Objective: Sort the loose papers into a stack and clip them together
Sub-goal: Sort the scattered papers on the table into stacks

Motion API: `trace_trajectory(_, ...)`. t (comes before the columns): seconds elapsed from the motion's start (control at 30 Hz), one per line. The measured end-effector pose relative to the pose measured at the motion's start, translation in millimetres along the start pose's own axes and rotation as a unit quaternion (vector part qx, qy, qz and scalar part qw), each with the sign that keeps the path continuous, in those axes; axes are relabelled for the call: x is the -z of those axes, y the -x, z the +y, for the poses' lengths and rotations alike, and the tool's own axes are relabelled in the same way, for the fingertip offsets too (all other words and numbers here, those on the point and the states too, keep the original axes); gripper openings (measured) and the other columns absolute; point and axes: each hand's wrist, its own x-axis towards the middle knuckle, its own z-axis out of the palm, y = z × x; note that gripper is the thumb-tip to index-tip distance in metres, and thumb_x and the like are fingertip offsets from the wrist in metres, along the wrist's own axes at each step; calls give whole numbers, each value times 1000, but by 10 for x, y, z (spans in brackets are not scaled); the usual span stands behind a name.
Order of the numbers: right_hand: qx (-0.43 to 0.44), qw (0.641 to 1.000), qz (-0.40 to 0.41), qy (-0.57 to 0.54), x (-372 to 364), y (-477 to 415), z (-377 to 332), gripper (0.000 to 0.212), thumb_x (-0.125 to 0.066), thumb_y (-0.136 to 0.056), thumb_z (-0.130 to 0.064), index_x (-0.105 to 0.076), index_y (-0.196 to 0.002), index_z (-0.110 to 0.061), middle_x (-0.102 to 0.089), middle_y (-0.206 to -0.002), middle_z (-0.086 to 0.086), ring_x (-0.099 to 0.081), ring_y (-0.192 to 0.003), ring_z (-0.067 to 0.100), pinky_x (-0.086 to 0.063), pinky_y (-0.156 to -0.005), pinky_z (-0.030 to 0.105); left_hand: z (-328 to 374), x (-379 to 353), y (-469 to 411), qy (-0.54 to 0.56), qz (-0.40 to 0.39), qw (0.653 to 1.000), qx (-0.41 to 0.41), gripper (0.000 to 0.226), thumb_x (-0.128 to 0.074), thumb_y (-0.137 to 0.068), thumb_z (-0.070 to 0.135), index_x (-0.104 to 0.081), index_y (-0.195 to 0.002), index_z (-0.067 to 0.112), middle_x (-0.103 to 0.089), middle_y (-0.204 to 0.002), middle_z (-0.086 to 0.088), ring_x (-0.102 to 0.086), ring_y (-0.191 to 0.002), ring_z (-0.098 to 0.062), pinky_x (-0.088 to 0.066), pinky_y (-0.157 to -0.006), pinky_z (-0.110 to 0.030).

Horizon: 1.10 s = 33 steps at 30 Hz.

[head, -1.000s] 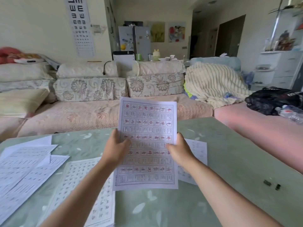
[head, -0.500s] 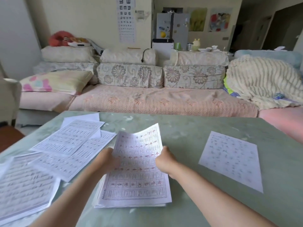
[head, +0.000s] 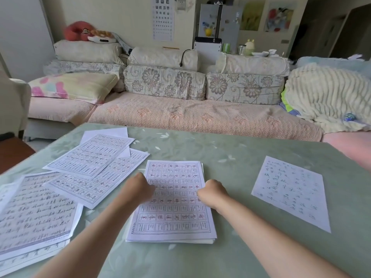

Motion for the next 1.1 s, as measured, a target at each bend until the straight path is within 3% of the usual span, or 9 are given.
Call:
trace_trajectory(0.1, 16, 1000, -7, 4, 145, 45, 54, 5, -53, -82, -18, -56, -80, -13, -59, -86, 5, -54, -68, 21, -36, -52, 22, 72, 17, 69, -7, 7, 1000, -8, 48, -57, -90, 31, -44, -128, 4, -59, -125, -16, -56, -114, -32, -45, -84, -31)
trace_trajectory(0.17, 33, 999, 2, 21, 297, 16, 182, 30, -53, -86, -23, -64, -111, -12, -60, -111, 9, -63, -97, 27, -46, -74, 25, 172, 54, 124, -29, 32, 999, -32, 51, -53, -93, 30, -39, -134, 4, -52, -132, -18, -47, -123, -35, -39, -98, -36)
trace_trajectory(0.23, 42, 997, 36, 48, 520, 9, 376, 52, -52, -89, -27, -52, -140, -18, -47, -139, 11, -54, -125, 28, -42, -101, 28, 347, 61, 168, -10, 75, 994, -84, 50, -52, -94, 27, -40, -137, 5, -50, -134, -18, -41, -127, -35, -32, -104, -36)
trace_trajectory(0.33, 43, 995, 76, 55, 883, -13, 771, 49, -53, -89, -30, -53, -138, -27, -45, -140, 6, -51, -127, 25, -40, -106, 30, 762, -84, 212, 77, 96, 979, -164, 46, -57, -91, 25, -50, -134, 11, -56, -130, -13, -48, -123, -30, -36, -103, -34)
trace_trajectory(0.5, 20, 986, 103, 128, 1376, -41, 1544, 52, -57, -88, -43, -50, -138, -32, -41, -143, 1, -38, -134, 23, -38, -106, 35, 1718, -560, 412, 97, -35, 964, -244, 47, -56, -91, 26, -49, -136, 15, -57, -132, -5, -51, -123, -24, -40, -97, -26)
trace_trajectory(0.7, -1, 977, 64, 202, 1707, 3, 2283, 114, -57, -66, -85, -15, -156, -28, -5, -164, 4, 1, -151, 25, -13, -121, 42, 2576, -1179, 568, 41, -121, 963, -238, 58, -53, -93, 33, -39, -144, 10, -47, -144, -12, -44, -131, -30, -37, -104, -31)
trace_trajectory(0.8, -11, 980, 36, 195, 1755, 7, 2519, 116, -55, -69, -85, -7, -158, -28, 3, -166, 1, 8, -152, 21, -10, -122, 43, 2871, -1388, 719, 7, -111, 963, -244, 50, -47, -96, 31, -39, -138, 5, -49, -139, -18, -43, -128, -33, -34, -102, -32)
trace_trajectory(1.0, 30, 977, 92, 190, 1752, -47, 2663, 113, -54, -63, -89, -27, -154, -28, -17, -164, -3, -14, -151, 16, -20, -118, 40, 3188, -1491, 702, 65, -94, 982, -153, 38, -57, -85, 22, -53, -119, 6, -60, -119, -15, -58, -111, -33, -50, -91, -34)
trace_trajectory(1.1, 39, 976, 103, 187, 1745, -72, 2706, 115, -54, -60, -91, -29, -153, -28, -21, -163, -4, -17, -150, 15, -21, -119, 41, 3257, -1425, 630, 162, -144, 973, -79, 28, -68, -79, 24, -55, -93, 4, -62, -87, -10, -65, -76, -27, -51, -59, -27)
